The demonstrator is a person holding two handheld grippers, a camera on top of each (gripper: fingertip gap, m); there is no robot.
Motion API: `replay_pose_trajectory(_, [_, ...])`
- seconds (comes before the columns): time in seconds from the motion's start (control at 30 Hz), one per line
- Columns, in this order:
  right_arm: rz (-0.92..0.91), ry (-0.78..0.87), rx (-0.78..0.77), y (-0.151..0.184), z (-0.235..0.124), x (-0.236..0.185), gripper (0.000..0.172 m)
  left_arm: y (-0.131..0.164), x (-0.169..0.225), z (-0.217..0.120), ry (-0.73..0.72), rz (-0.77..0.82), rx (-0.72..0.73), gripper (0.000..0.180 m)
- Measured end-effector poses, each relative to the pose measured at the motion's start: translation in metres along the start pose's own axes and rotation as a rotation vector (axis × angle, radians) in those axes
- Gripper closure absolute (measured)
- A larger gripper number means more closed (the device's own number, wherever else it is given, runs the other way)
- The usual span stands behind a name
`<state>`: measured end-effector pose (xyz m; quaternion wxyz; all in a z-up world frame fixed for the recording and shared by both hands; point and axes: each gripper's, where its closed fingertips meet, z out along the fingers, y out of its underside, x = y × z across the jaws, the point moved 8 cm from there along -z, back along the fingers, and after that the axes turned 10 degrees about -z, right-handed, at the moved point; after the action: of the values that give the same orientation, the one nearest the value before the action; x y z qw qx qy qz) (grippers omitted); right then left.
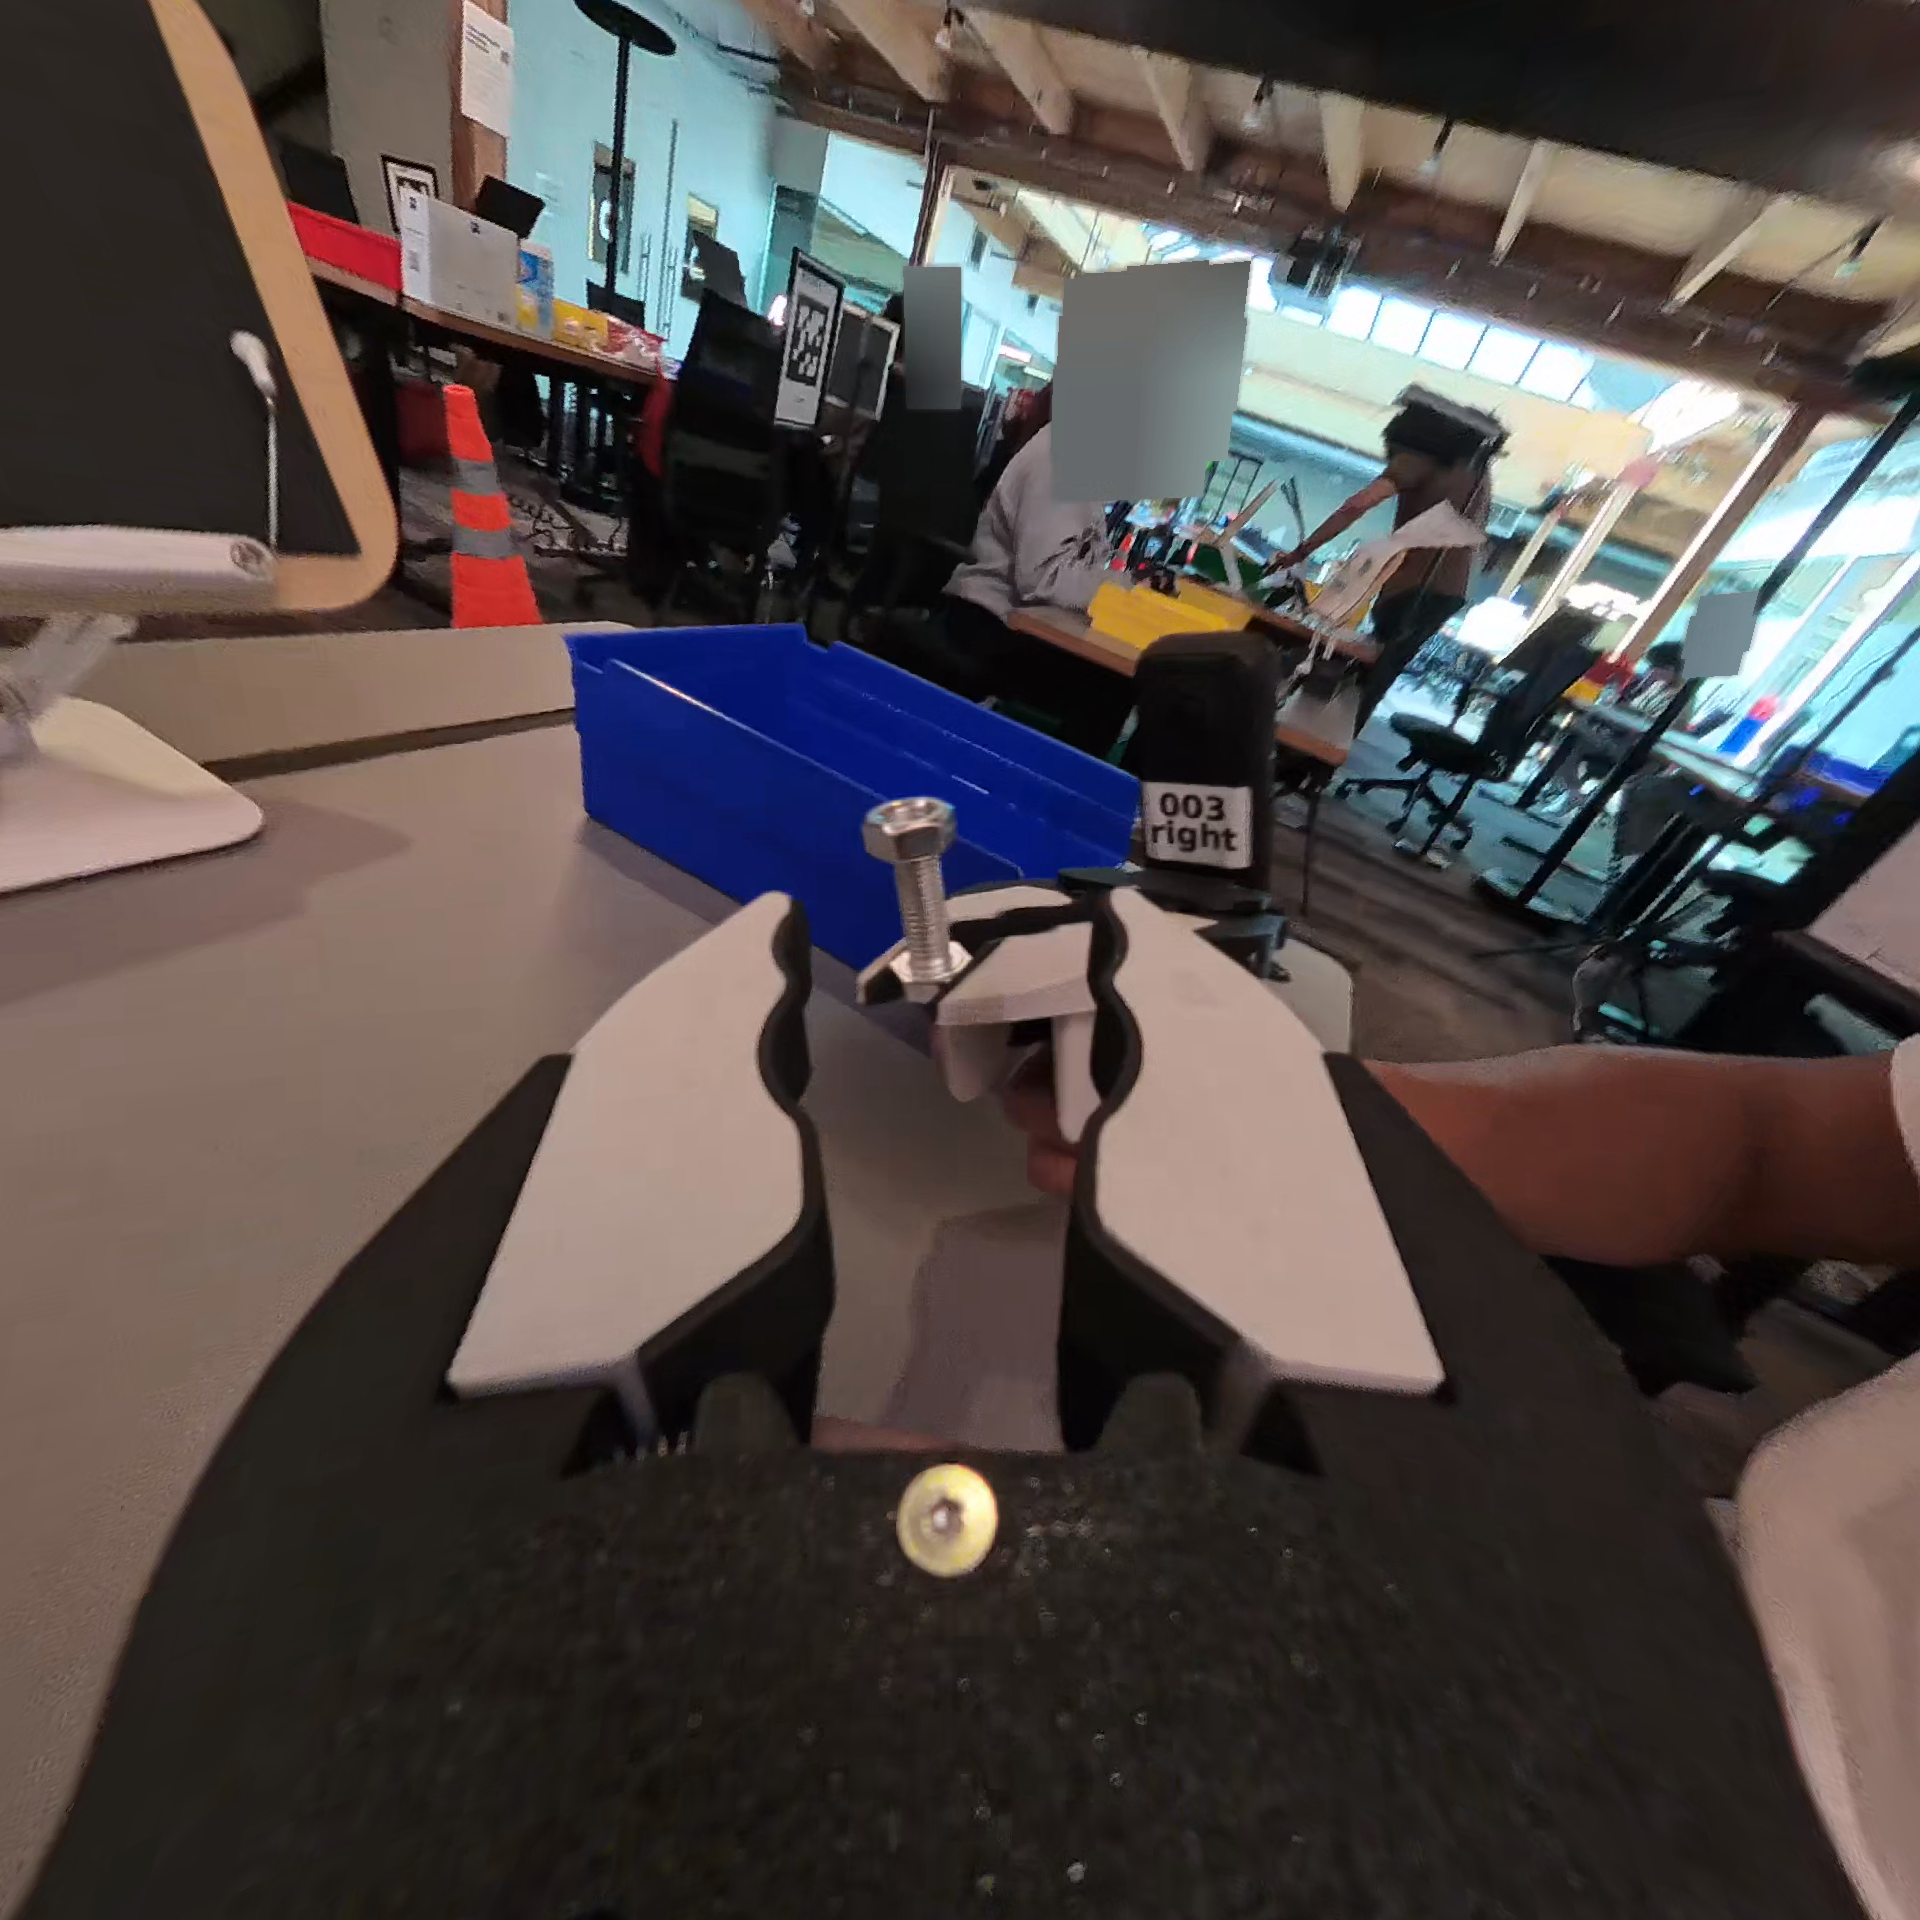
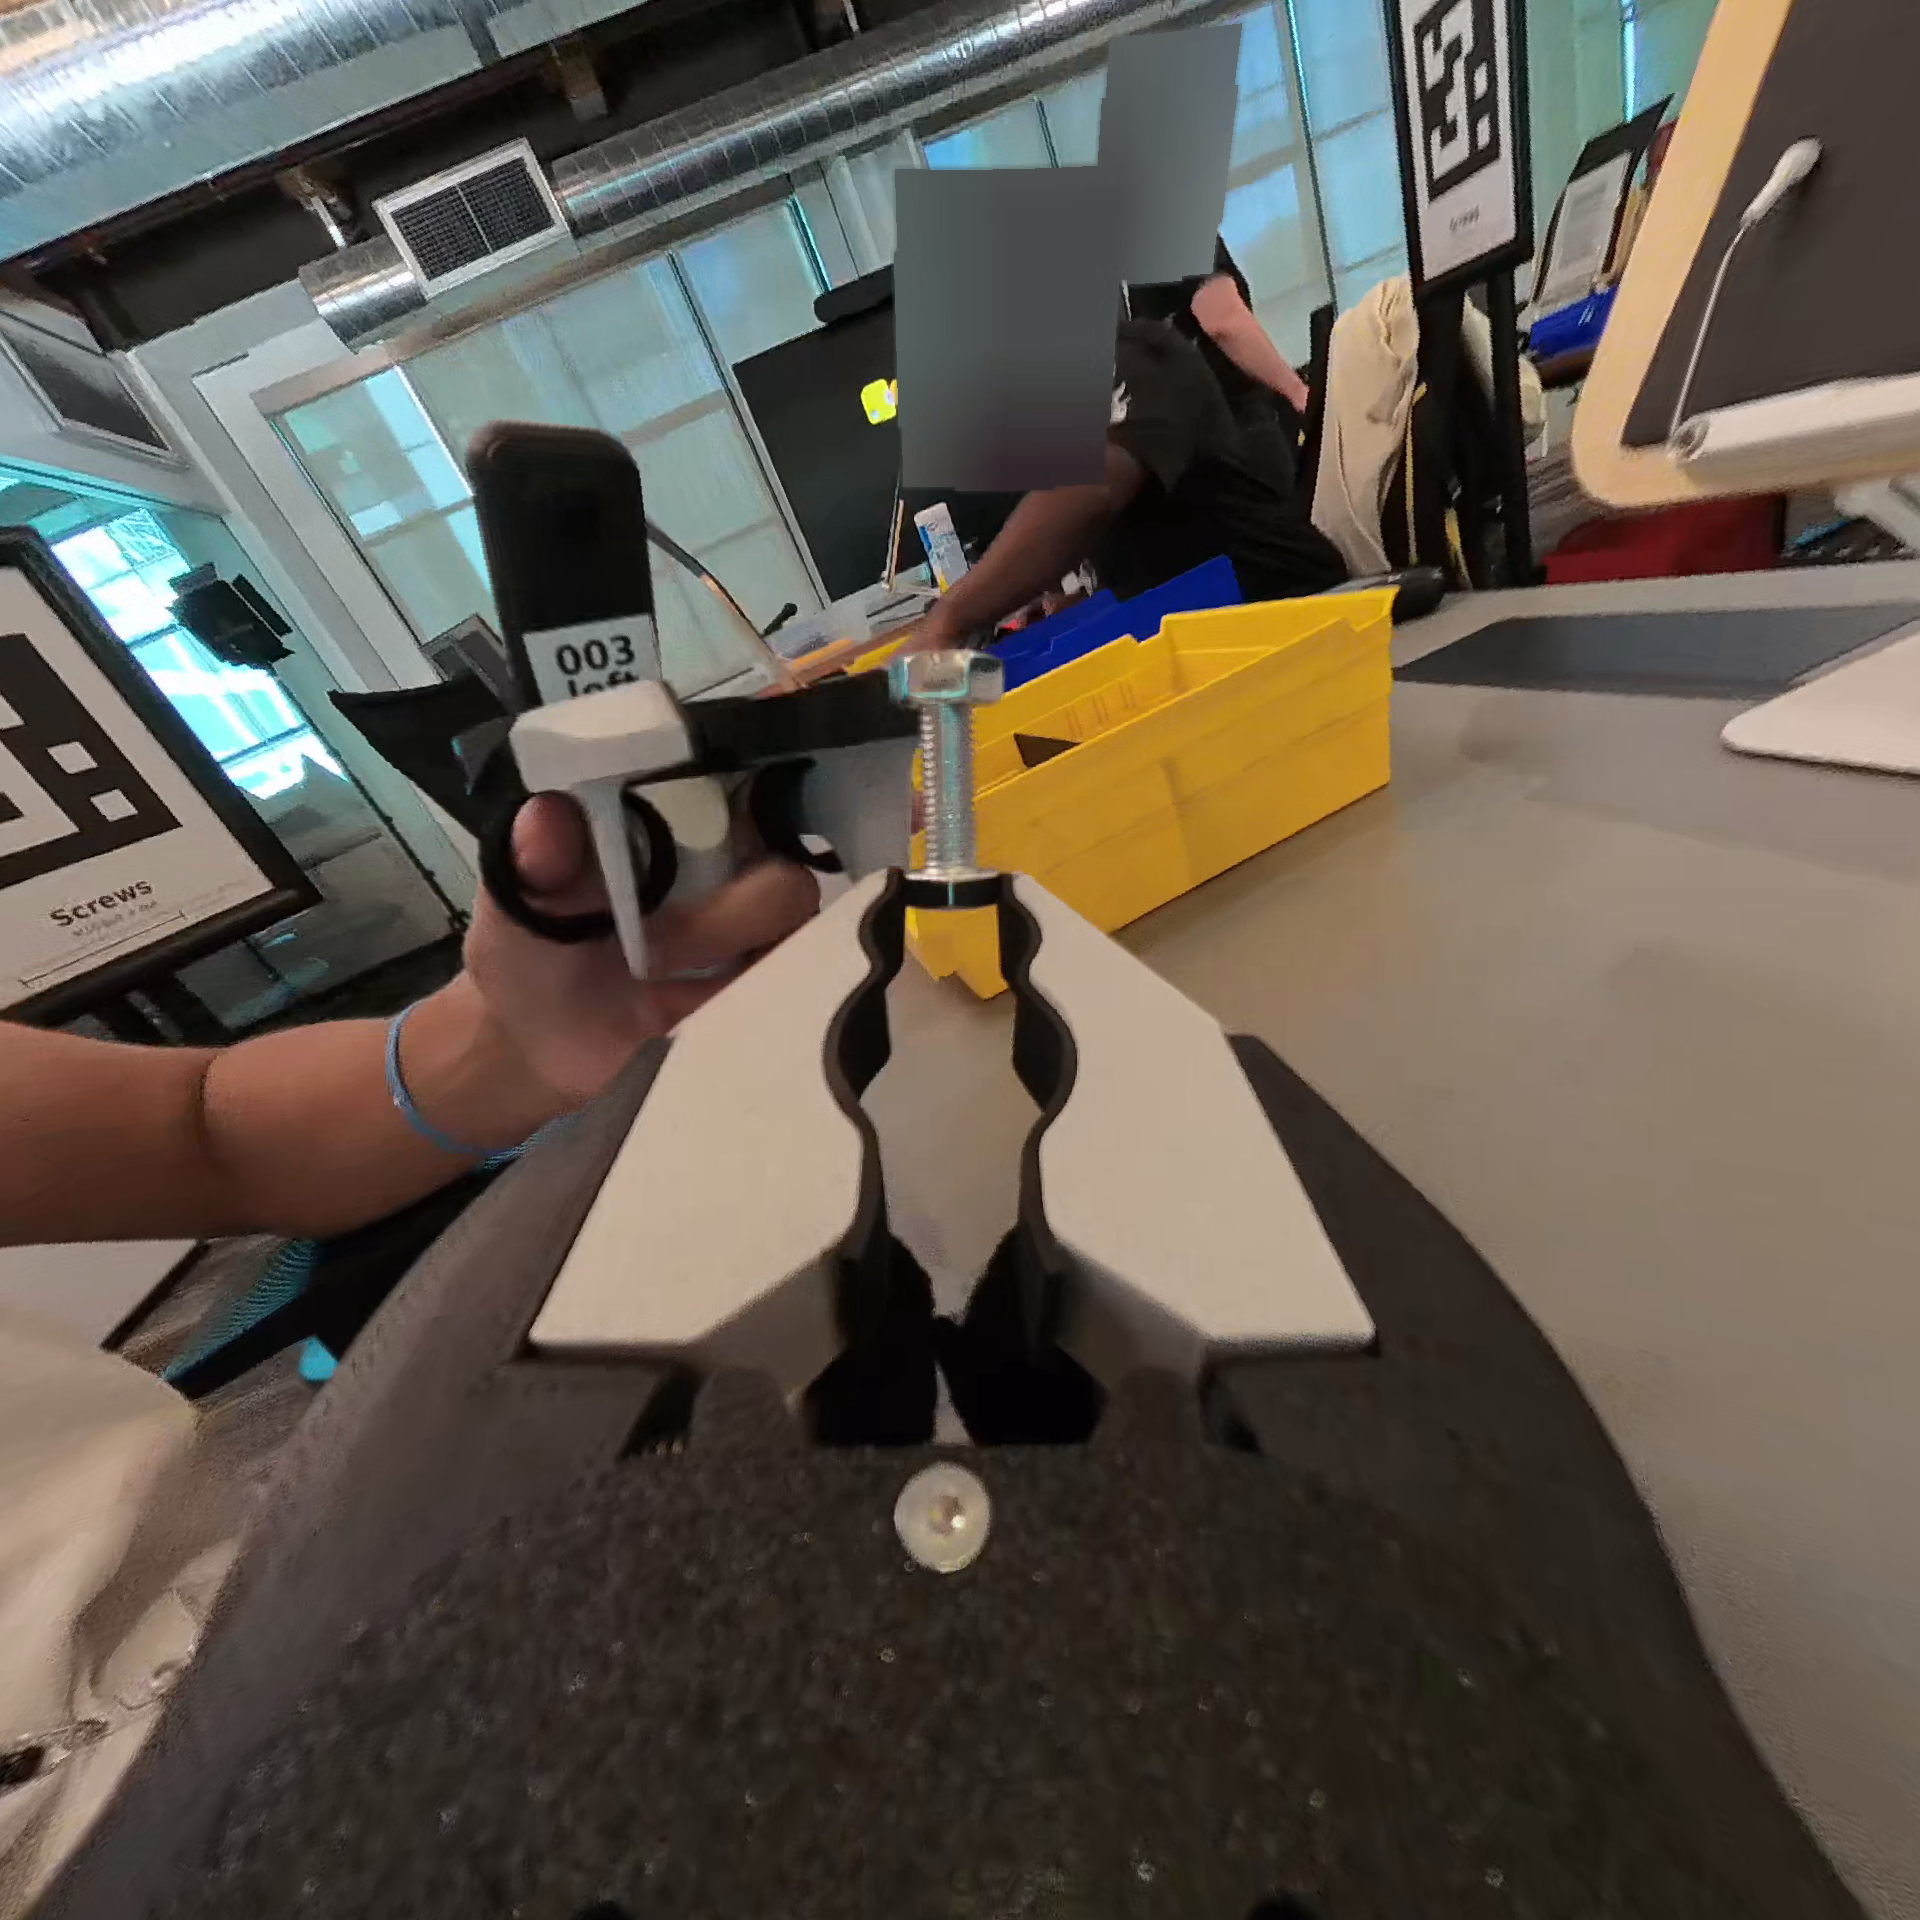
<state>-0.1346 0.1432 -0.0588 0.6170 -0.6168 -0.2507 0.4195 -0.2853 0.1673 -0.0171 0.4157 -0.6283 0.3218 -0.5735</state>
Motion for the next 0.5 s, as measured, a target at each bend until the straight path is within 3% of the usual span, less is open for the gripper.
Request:
replay_pose_trajectory(0.13, [-0.023,-0.007,-0.048,0.008,0.009,-0.004,0.155,0.006,0.0,-0.005,-0.026,-0.01,0.06,0.131])
replay_pose_trajectory(0.5, [-0.051,-0.05,-0.1,0.014,0.019,-0.015,0.155,0.016,-0.005,0.018,0.054,0.008,-0.075,0.129])
